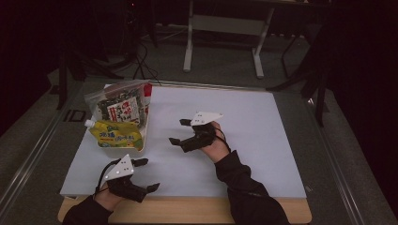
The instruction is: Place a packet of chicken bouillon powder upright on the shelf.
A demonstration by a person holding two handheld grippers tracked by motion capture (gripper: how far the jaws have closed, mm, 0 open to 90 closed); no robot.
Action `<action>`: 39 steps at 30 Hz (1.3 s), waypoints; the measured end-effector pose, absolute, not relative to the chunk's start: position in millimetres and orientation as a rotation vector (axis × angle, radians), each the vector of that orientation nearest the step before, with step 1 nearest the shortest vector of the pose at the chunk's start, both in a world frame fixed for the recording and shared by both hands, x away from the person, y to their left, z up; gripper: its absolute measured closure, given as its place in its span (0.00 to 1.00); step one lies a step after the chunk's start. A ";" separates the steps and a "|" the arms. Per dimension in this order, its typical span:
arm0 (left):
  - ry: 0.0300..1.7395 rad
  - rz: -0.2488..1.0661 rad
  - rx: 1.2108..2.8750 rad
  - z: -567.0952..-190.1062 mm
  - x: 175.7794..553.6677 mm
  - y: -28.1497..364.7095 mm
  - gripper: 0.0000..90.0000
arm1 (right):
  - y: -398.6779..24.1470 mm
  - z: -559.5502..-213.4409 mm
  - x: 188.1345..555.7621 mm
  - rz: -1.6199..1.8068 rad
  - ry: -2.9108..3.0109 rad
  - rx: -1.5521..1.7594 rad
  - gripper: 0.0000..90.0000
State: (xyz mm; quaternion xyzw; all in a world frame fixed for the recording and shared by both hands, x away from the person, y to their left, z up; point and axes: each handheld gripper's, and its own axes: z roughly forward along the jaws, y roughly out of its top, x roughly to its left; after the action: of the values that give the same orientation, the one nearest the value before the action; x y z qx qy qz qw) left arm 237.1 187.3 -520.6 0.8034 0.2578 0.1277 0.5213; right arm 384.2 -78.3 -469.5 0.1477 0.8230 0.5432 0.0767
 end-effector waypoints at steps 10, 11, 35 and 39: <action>0.622 0.304 1.925 -520.8 237.1 187.2 0.06 | -97.0 -489.7 379.8 1.589 2.463 0.485 0.16; 0.622 0.304 1.925 -520.8 237.1 187.2 0.06 | -98.7 -490.2 379.2 1.588 2.466 0.487 0.16; 0.617 0.311 1.922 -519.0 237.1 187.9 0.06 | -167.9 -514.0 351.8 1.515 2.441 0.680 0.16; 0.617 0.308 1.922 -519.4 237.4 187.4 0.06 | -176.8 -516.7 345.1 1.498 2.445 0.692 0.16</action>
State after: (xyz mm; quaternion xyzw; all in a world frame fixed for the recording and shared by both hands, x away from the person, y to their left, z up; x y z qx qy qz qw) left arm 237.4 187.4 -519.4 0.8025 0.2575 0.1286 0.5227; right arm 345.1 -176.8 -516.7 0.2335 0.8251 0.5054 0.0959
